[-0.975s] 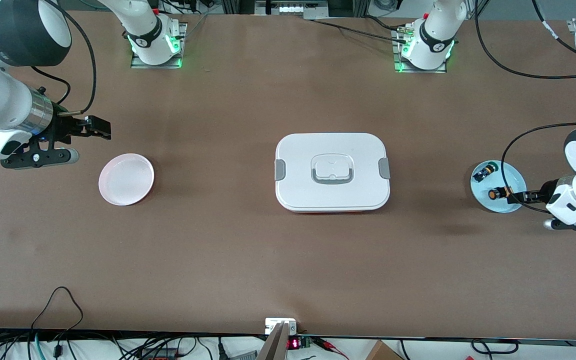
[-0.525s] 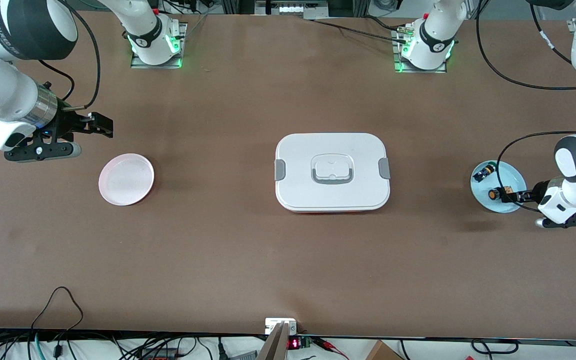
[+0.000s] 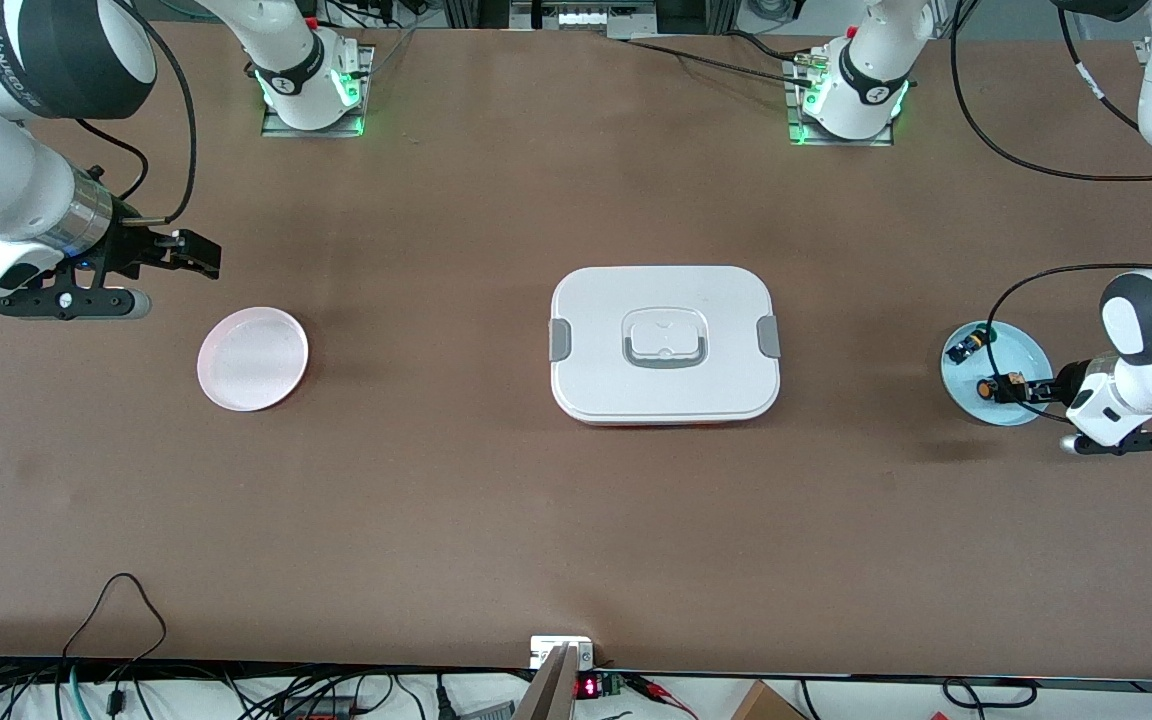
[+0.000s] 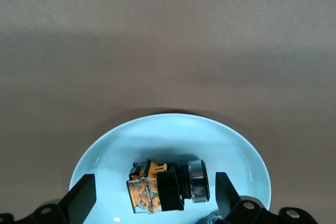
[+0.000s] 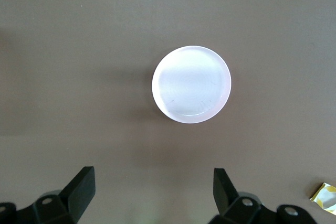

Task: Transfer orange switch to right arm and place
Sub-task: 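Grasp the orange switch in the blue dish with the left gripper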

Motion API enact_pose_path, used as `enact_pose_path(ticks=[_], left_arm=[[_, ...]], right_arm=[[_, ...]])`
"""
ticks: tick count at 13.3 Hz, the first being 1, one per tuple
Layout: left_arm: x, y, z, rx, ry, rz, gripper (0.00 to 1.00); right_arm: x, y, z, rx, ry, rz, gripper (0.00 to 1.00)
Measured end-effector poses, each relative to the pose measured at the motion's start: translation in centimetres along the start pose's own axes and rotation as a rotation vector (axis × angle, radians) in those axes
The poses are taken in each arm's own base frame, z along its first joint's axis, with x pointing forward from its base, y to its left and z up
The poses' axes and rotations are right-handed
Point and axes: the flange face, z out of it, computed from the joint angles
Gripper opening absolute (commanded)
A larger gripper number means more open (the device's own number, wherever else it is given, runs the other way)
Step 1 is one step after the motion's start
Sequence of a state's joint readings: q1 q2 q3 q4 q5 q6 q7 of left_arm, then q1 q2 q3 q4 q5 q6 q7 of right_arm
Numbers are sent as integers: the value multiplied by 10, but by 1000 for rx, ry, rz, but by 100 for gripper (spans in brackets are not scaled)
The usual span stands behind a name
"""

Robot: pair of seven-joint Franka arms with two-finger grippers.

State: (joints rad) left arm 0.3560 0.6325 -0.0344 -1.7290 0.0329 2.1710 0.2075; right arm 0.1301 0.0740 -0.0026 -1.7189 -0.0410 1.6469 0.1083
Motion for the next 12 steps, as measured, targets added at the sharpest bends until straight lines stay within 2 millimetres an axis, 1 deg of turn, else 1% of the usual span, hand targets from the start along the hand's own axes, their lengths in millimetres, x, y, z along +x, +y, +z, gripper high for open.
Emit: enact_pose_path(ticks=[4, 7, 8, 10, 11, 12], left_arm=[[-7, 2, 14, -29, -24, -18, 100], [-10, -2, 25, -39, -41, -28, 99], [-10, -3, 30, -46, -47, -33, 90], [-11, 0, 41, -72, -61, -46, 61], [-11, 1, 45, -75, -65, -47, 37], [-11, 1, 42, -75, -63, -46, 34]], right_arm=[[2, 2, -2, 0, -1, 3, 100], [4, 1, -1, -2, -18, 1, 100], [4, 0, -1, -2, -22, -1, 100], [4, -2, -1, -3, -22, -4, 100], [4, -2, -3, -3, -18, -5, 100], [4, -2, -5, -2, -15, -5, 100]])
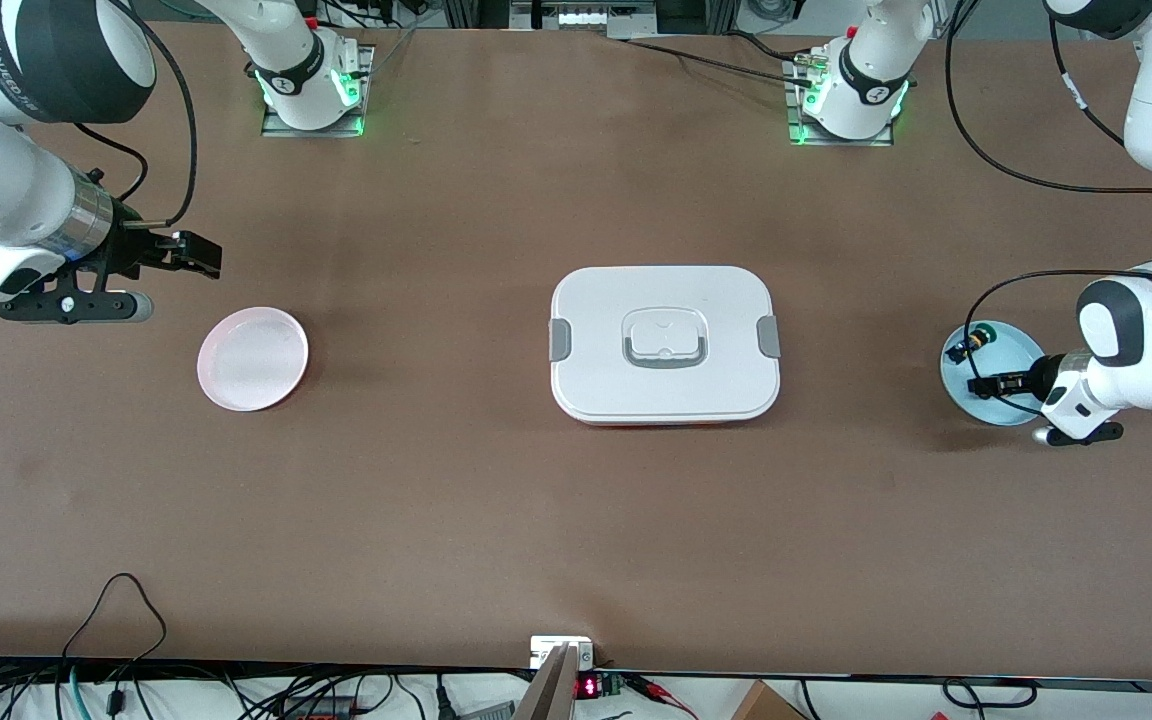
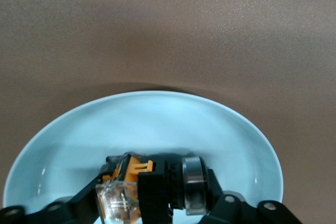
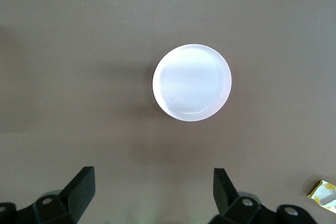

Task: Transfer orange switch to right arm and place
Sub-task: 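Grasp the orange switch in the blue dish with the left gripper, then lift the switch with the left gripper while the right gripper rises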

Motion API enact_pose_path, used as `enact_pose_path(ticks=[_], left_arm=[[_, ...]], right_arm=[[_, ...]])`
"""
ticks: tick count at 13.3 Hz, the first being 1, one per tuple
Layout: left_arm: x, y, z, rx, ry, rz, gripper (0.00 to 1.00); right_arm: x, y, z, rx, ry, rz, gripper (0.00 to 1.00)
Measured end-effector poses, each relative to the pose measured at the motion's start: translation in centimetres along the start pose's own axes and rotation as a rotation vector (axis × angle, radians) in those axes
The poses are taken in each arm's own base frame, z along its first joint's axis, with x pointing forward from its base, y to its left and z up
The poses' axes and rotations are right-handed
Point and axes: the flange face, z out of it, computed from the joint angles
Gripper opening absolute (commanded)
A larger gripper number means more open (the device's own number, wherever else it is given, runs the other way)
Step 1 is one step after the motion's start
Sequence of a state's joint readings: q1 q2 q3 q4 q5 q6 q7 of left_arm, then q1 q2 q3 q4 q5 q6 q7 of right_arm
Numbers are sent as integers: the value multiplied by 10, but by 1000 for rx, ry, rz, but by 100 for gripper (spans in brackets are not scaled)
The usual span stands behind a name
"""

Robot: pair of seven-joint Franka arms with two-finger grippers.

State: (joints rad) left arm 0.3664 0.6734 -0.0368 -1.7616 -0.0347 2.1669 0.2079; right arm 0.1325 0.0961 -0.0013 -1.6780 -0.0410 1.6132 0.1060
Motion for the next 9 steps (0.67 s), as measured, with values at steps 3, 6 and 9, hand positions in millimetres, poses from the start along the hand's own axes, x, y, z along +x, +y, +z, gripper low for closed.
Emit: enact_pose_path(ticks=[3, 6, 9], left_arm=[[0, 0, -2, -1, 4, 37, 33], [2, 5, -18, -2, 7, 59, 33], [-5, 32, -86, -9, 10, 101, 33]], right_arm=[[1, 0, 1, 0, -3, -1, 100], [1, -5, 2, -2, -5, -11, 100], [2, -13, 6, -4, -13, -25, 100]])
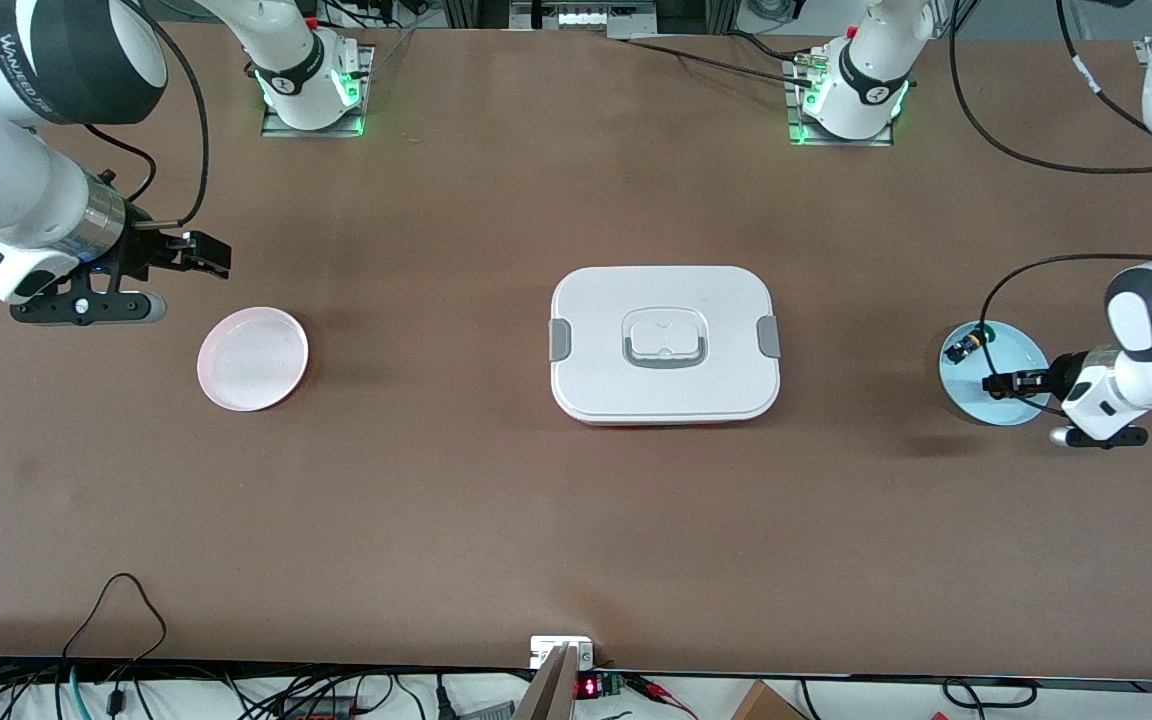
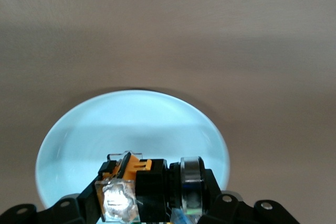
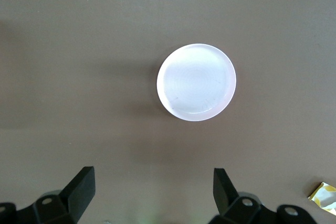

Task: Transfer orange switch to right arm and place
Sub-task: 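Lift the switch with the left gripper while the right gripper rises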

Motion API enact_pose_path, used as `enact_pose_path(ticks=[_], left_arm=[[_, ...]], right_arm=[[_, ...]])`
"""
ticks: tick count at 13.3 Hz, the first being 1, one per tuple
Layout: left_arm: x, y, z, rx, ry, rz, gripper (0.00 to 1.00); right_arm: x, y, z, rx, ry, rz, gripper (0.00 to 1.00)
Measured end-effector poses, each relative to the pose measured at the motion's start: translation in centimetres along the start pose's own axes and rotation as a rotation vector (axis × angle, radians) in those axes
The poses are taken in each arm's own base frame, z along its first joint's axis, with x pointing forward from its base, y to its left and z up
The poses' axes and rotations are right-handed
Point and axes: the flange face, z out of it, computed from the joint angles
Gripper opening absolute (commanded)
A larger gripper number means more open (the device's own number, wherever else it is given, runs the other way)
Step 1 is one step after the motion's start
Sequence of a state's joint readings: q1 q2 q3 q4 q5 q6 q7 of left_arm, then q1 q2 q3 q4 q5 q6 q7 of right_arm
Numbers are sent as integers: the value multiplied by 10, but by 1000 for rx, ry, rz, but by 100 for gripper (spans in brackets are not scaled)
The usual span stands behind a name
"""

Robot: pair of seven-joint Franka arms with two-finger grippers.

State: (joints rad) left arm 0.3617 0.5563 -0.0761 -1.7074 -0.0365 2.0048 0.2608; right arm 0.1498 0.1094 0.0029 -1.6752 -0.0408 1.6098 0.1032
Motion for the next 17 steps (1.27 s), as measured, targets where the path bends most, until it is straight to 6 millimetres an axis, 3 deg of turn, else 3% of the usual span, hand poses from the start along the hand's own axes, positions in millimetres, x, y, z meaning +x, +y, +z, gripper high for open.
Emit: enact_pose_path(ticks=[4, 6, 8, 10, 13, 17], left_arm=[[-12, 61, -106, -37, -93, 100, 34], [-17, 108, -133, -72, -148, 185, 33], [-20, 157, -142, -175, -167, 259, 33], [-22, 192, -141, -334, -179, 306, 33], [-27, 237, -140, -554, -200, 413, 30], [-47, 325, -154, -771, -225, 570, 31]], right_arm=[[-10, -12, -11, 69, -40, -16, 100], [-27, -24, -40, 207, -68, -29, 100], [-40, -34, -70, 388, -74, -47, 100], [-43, -42, -82, 555, -79, -56, 100], [-33, -58, -86, 756, -93, -63, 100], [-16, -84, -84, 1026, -153, -69, 100]])
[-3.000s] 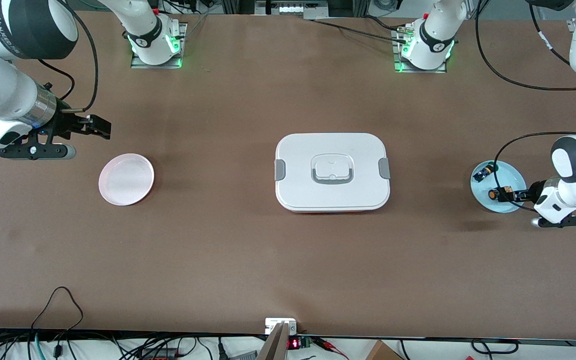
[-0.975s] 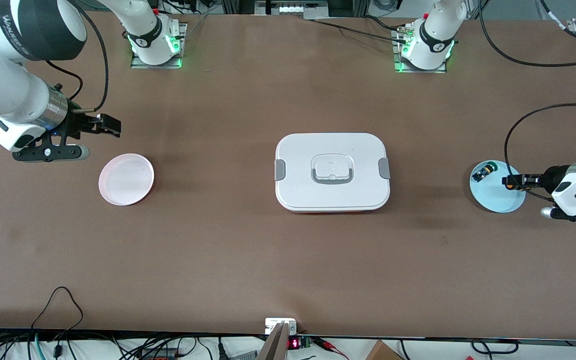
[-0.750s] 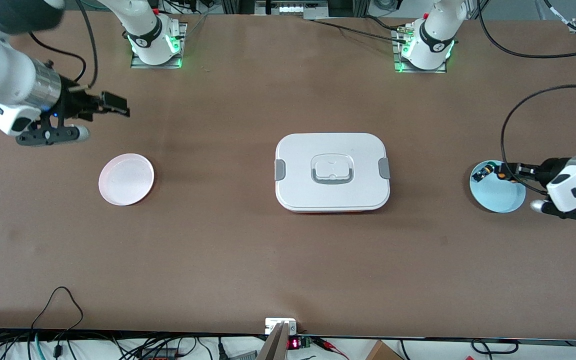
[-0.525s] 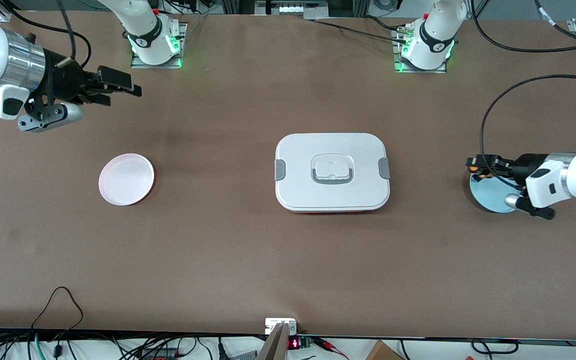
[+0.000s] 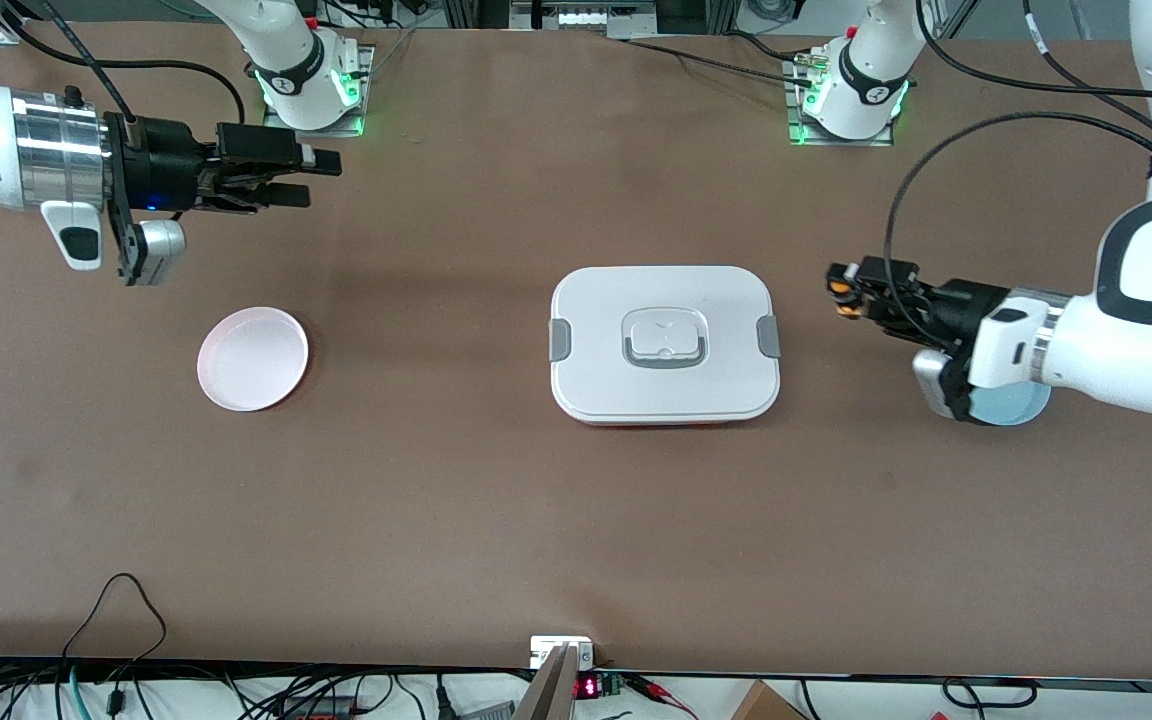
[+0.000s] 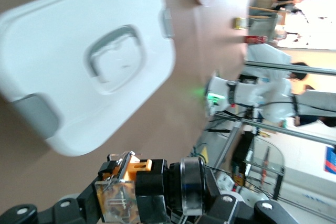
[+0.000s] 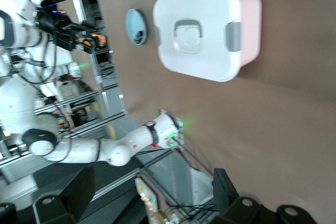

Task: Transfer orange switch to right arm and place
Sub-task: 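Lift the switch with the left gripper while the right gripper rises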

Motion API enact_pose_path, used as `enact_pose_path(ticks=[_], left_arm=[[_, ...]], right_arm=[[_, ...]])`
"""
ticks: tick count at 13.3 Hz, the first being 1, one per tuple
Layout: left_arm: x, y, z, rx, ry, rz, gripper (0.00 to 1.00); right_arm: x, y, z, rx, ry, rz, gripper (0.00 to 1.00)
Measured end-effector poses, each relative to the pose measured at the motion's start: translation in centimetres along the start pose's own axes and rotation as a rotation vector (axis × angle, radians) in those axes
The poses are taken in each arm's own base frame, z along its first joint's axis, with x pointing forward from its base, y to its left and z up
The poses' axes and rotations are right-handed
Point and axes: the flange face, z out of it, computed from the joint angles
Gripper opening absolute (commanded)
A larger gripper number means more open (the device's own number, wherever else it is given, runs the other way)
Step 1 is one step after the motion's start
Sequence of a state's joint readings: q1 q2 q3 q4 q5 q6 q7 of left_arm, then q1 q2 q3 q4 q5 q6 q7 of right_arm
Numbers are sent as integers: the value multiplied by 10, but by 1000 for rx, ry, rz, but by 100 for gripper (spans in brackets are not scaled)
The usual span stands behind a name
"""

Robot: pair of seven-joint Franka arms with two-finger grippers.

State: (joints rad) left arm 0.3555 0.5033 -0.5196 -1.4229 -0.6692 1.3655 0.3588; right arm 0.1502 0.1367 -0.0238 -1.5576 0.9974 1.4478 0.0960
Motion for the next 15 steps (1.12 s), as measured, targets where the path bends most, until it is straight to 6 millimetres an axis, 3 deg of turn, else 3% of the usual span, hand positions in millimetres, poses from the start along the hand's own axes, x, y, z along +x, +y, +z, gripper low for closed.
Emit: enact_pose_path(ticks=[4, 7, 11, 15], left_arm=[[27, 68, 43, -178, 39, 206, 31], [47, 106, 70, -194, 137, 430, 31], [73, 133, 120, -285, 312, 685, 31], [89, 156, 151, -311, 505, 852, 31]], right_arm=[[27, 2, 30, 245, -45, 47, 100], [33, 9, 39, 323, -73, 142, 100], [39, 33, 57, 460, -121, 280, 100], [45, 54, 74, 524, -159, 420, 100]])
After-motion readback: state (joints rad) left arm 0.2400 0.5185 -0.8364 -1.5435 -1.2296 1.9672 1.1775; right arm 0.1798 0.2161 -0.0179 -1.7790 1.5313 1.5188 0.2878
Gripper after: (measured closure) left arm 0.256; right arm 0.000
